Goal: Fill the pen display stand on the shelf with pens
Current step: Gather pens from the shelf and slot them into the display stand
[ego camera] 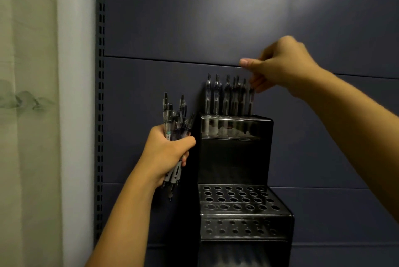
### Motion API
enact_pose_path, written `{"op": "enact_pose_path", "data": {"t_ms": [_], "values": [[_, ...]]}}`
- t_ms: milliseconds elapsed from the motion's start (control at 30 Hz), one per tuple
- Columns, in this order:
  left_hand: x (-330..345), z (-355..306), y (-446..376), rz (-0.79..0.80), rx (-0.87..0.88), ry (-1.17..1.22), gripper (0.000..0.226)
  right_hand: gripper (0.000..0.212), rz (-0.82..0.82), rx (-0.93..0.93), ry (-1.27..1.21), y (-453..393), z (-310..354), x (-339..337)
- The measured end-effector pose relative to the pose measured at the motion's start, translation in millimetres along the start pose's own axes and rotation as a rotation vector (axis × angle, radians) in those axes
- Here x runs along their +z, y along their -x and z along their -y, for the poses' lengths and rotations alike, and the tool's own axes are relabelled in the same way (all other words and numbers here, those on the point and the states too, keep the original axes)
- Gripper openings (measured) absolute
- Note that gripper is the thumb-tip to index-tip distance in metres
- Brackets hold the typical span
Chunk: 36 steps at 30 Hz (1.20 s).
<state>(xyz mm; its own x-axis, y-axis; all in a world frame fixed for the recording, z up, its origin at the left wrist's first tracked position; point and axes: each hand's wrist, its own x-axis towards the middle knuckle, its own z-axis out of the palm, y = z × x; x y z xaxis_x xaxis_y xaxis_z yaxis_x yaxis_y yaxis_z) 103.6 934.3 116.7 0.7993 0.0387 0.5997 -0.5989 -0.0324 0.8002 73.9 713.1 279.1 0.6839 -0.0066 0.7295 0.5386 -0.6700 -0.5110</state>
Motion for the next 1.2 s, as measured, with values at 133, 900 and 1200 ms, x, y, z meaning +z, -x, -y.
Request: {"op": "enact_pose_path", "data": {"t_ms": [133,900,1200], "values": [[0,-3,2,0.019,0.000,-0.020,0.015,0.033,0.050,-0.049,-0.060,3,13,2],[-4,-7,6,0.125,0.007,-0.046,0.020,0.009,0.622,-0.339,-0.025,29,37,73],[-4,-2,4,0.151,-0.021,-0.040,0.023,0.013,0.337,-0.244,-0.295,28,40,77]]}}
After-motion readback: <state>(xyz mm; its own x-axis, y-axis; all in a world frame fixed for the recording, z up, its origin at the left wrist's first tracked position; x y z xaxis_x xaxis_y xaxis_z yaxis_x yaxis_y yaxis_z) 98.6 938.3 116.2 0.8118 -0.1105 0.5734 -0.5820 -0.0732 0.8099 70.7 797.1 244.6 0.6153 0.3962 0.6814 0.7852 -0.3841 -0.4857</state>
